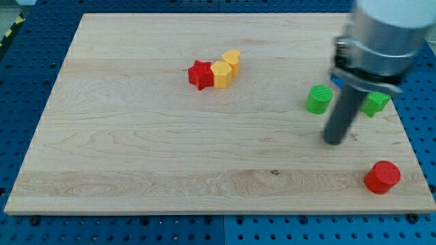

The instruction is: Move the red circle into the red star

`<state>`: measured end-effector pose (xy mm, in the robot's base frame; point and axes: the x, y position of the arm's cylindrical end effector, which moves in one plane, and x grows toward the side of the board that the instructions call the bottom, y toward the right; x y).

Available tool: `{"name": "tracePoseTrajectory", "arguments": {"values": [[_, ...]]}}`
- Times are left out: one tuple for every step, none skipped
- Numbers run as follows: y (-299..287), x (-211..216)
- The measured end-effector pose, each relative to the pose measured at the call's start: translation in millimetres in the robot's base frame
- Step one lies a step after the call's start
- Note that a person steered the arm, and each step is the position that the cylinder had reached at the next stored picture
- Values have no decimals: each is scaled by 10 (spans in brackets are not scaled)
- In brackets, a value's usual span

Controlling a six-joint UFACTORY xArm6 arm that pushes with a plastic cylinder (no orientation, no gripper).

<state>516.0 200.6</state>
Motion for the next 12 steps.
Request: {"name": "tracePoseTrajectory", "arguments": {"values": [[748, 208], [1275, 627], [1247, 999], [873, 729], [316, 64], [152, -115], [567, 14], [879, 392], [841, 651], [229, 668], [-552, 669], [-560, 654]]}}
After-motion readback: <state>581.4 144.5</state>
